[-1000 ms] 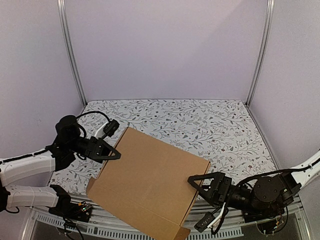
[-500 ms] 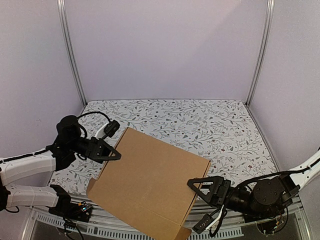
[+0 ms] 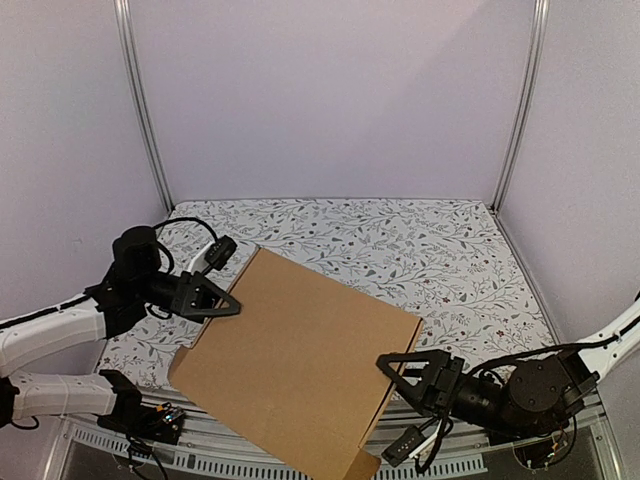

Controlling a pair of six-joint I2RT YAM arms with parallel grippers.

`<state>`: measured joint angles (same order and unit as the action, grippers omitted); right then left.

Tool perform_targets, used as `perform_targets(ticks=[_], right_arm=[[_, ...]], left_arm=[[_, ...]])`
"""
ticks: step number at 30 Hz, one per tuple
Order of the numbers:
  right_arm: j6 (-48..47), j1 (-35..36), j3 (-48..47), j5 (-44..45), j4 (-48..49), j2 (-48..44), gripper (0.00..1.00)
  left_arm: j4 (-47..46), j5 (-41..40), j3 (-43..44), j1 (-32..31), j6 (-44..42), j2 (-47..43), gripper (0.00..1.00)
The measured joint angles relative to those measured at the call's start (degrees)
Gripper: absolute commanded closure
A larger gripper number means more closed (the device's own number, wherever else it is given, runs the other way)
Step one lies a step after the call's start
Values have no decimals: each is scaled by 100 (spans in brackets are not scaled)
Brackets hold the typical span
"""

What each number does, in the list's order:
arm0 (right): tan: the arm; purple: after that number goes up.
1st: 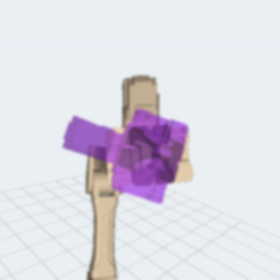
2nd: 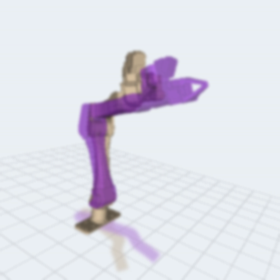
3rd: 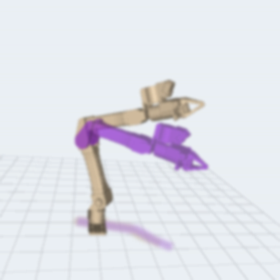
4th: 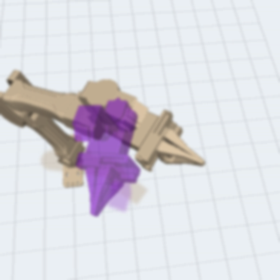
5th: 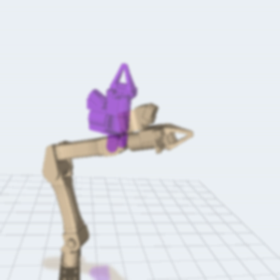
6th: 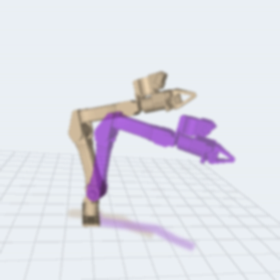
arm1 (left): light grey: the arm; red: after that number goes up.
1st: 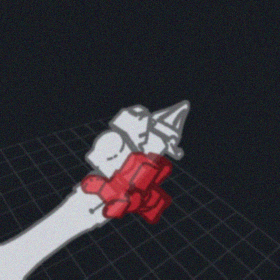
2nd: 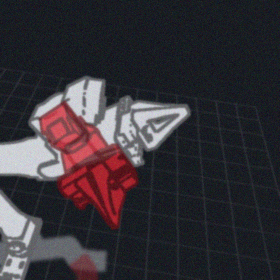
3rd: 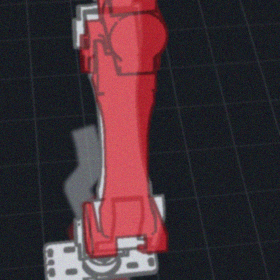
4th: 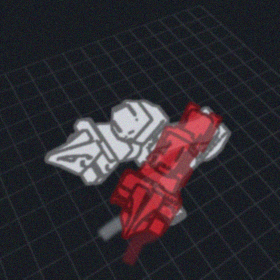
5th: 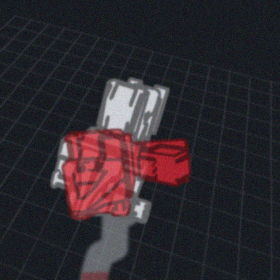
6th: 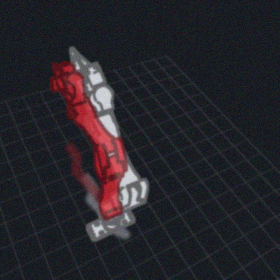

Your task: Fold the paper box

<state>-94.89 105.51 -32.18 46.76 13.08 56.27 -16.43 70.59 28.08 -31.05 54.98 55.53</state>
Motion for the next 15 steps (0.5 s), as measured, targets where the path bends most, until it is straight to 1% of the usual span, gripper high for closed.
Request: perform_targets(ticks=[4, 7, 11, 15], right_arm=[[549, 24, -48, 87, -289, -140, 55], [1189, 28, -251, 144, -859, -302, 57], [2116, 35, -590, 243, -1598, -391, 57], [3182, 33, -787, 254, -2310, -505, 57]], left_arm=[[645, -323, 315, -2, -378, -275, 0], [1504, -734, 734, -4, -901, -385, 1], [2590, -1515, 1200, -4, -1600, -531, 1], [3373, -2396, 1473, -4, -2083, -664, 0]])
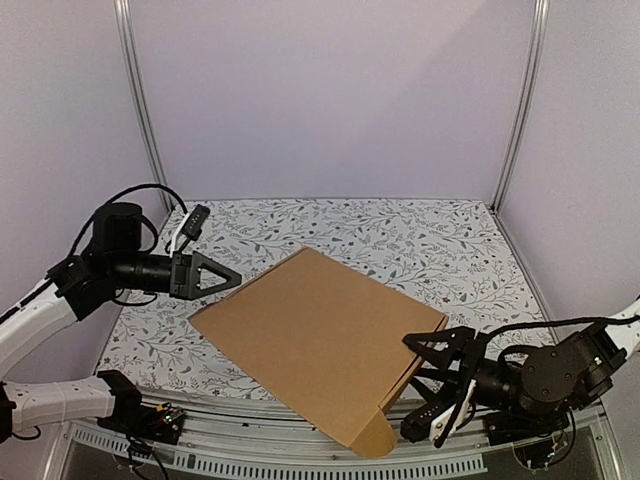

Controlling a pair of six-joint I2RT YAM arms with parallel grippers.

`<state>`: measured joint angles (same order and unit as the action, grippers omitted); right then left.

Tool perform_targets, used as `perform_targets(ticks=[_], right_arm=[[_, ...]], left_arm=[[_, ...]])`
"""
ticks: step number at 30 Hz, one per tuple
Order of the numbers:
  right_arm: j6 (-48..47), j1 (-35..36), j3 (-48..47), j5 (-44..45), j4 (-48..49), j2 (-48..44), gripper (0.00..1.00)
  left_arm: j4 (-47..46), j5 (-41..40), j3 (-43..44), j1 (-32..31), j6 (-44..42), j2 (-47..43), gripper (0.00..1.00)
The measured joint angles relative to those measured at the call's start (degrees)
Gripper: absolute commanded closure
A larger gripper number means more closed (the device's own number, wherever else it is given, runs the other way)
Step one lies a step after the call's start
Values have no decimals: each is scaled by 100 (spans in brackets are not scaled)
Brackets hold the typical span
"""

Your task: Fold the paper box

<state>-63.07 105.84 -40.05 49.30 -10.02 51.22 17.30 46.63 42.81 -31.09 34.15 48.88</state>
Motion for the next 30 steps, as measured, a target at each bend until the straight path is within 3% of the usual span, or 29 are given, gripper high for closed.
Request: perform_targets(ticks=[7, 13, 25, 30], right_arm=[[1687, -247, -214, -267, -964, -127, 58], [3091, -1198, -278, -1309, -1355, -293, 61], [5421, -3825, -116, -4959, -990, -310, 65], [6234, -4465, 120, -6365, -505, -240, 66]], left_arm=[[796, -1606, 260, 0, -463, -503, 0], [885, -2555, 271, 0, -612, -1207, 0], [837, -2653, 175, 0, -789, -1403, 0], [824, -2498, 149, 0, -800, -1064, 1]])
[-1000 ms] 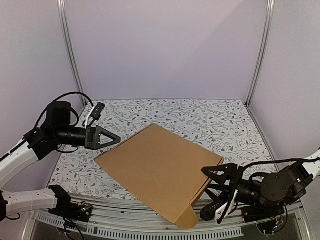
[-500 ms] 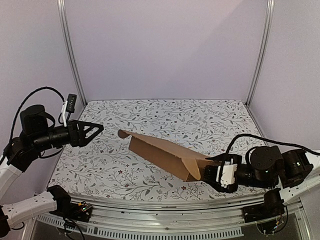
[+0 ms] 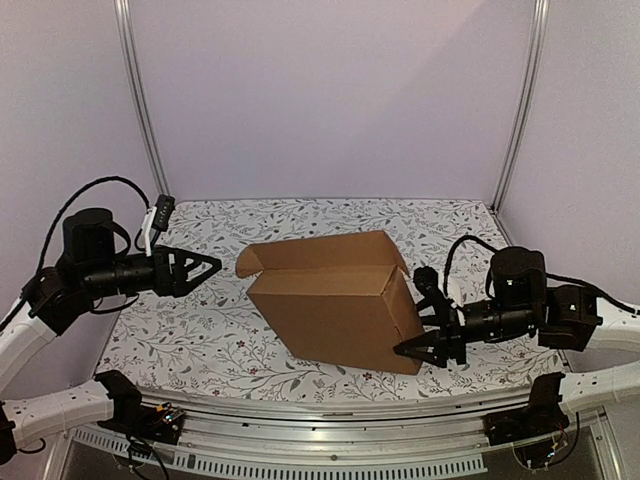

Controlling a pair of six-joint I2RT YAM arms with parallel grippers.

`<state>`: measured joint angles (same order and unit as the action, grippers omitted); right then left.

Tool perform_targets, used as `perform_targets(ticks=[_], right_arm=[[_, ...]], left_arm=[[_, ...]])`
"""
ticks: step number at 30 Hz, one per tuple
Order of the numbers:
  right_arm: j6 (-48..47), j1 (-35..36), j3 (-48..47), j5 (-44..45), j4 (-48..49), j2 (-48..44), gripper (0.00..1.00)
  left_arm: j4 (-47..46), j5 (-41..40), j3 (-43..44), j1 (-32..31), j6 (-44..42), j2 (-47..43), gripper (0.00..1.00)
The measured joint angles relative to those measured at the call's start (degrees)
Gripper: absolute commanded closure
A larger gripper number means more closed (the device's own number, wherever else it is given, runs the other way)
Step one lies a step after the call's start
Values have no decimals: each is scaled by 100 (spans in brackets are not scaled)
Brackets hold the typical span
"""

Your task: Fold the paper box

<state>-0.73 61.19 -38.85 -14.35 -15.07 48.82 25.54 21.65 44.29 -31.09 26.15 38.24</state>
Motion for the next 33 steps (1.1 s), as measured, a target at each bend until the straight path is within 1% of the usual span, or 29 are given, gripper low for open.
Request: perform_targets(ticks=[4, 8, 15, 18, 22, 25, 27, 33], right_arm=[[361, -87, 125, -717, 278, 149, 66], [562, -101, 203, -1130, 411, 184, 66], [717, -197, 273, -1287, 575, 114, 65], [739, -221, 350, -1287, 610, 50, 65], [743, -234, 431, -1285, 612, 42, 65], [741, -236, 444, -1285, 616, 57, 65], [739, -236, 444, -1287, 632, 83, 65], [737, -238, 474, -1285, 632, 114, 65]], left_arm=[[-35, 101, 2, 0, -17, 374, 1], [-33, 238, 7, 0, -81, 787, 6], [63, 649, 109, 0, -278, 1141, 21], [177, 752, 170, 0, -350, 1156, 31], [291, 859, 205, 0, -431, 1165, 55], [321, 914, 240, 0, -501, 1217, 65], [328, 927, 258, 0, -496, 1274, 68], [426, 890, 269, 0, -520, 1419, 68]])
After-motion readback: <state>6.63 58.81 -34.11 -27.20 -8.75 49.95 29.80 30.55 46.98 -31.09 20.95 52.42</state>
